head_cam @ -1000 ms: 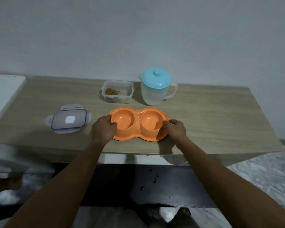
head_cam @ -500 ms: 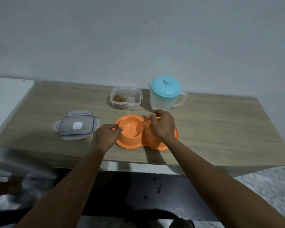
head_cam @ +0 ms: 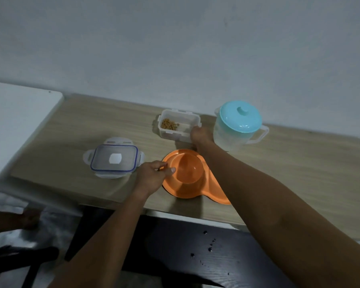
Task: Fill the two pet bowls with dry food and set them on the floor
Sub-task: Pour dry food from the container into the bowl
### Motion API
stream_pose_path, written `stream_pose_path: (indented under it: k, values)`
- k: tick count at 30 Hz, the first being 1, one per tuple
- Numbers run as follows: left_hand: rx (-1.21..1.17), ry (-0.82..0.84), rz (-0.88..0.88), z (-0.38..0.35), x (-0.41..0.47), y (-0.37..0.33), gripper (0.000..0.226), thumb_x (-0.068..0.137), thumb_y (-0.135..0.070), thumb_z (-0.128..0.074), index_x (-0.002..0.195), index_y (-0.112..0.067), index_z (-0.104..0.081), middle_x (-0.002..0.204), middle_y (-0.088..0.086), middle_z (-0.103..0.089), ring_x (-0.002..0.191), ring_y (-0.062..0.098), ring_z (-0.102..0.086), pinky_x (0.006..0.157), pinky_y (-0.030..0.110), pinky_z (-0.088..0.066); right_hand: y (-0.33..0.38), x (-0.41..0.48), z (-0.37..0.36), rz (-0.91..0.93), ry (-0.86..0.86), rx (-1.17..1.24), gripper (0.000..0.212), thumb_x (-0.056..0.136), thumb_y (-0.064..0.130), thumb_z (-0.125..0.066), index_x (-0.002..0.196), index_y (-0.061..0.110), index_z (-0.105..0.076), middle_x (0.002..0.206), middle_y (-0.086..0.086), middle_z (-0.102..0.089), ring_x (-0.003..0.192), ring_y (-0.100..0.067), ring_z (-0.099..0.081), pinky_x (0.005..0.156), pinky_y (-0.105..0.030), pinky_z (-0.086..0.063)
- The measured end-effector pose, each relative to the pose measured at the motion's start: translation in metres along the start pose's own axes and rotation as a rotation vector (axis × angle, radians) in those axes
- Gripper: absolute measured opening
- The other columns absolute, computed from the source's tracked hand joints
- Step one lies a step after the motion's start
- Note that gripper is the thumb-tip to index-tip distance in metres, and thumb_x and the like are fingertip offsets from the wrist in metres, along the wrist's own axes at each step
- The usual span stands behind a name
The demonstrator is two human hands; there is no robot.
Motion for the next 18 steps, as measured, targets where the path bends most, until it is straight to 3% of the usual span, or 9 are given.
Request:
stream_pose_path:
  k: [4, 8, 12, 14, 18]
  values:
    - [0.008, -0.014, -0.018, 0.001, -0.002, 0.0, 0.054, 0.083, -0.036, -0.076, 0.131, -0.014, -0.063, 0.138, 0.006, -0.061, 0.119, 0.023, -0.061, 0.101, 0.045, -0.051, 0.0, -0.005, -0.002, 0.035, 0.056, 0.13, 0.037, 0.103, 0.016, -0.044, 0.131, -0.005, -0.058, 0.129, -0.024, -0.064, 0.108, -0.036, -0.065, 0.099, -0.047, -0.055]
    - [-0.013, 0.007, -0.014, 0.0, -0.004, 0.0, 0.056, 0.082, -0.036, -0.077, 0.131, -0.012, -0.063, 0.141, 0.008, -0.057, 0.122, 0.026, -0.058, 0.101, 0.046, -0.051, -0.011, -0.035, 0.013, 0.072, 0.072, 0.365, 0.034, 0.106, 0.02, -0.039, 0.132, 0.003, -0.054, 0.104, -0.011, -0.067, 0.096, -0.034, -0.071, 0.08, -0.045, -0.064]
    - [-0.026, 0.015, 0.008, 0.0, -0.006, -0.001, 0.056, 0.082, -0.035, -0.077, 0.13, -0.011, -0.064, 0.139, 0.009, -0.059, 0.12, 0.026, -0.06, 0.1, 0.047, -0.051, -0.029, -0.068, 0.034, 0.012, 0.286, 0.633, 0.027, 0.106, 0.02, -0.051, 0.127, 0.005, -0.059, 0.122, -0.02, -0.07, 0.094, -0.031, -0.073, 0.07, -0.034, -0.065]
    - [-0.042, 0.036, 0.021, -0.001, -0.007, -0.002, 0.055, 0.083, -0.034, -0.076, 0.131, -0.01, -0.063, 0.136, 0.01, -0.061, 0.118, 0.027, -0.061, 0.101, 0.047, -0.051, -0.037, -0.08, 0.05, 0.023, 0.324, 0.643, 0.024, 0.103, 0.017, -0.057, 0.123, 0.005, -0.063, 0.129, -0.021, -0.067, 0.092, -0.031, -0.072, 0.073, -0.035, -0.065]
    - [-0.034, 0.033, 0.024, -0.005, -0.009, -0.001, 0.052, 0.086, -0.035, -0.073, 0.132, -0.012, -0.063, 0.133, 0.01, -0.063, 0.119, 0.027, -0.061, 0.104, 0.046, -0.048, -0.051, -0.093, 0.086, 0.084, 0.321, 0.632, 0.037, 0.099, 0.016, -0.065, 0.133, 0.003, -0.06, 0.128, -0.015, -0.07, 0.103, -0.033, -0.074, 0.087, -0.04, -0.063]
Point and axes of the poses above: each hand's wrist, its own x-axis towards the middle knuckle, its own z-axis out of the back of the hand, y = z × x, the point moved 6 cm from there along x, towards the middle knuckle
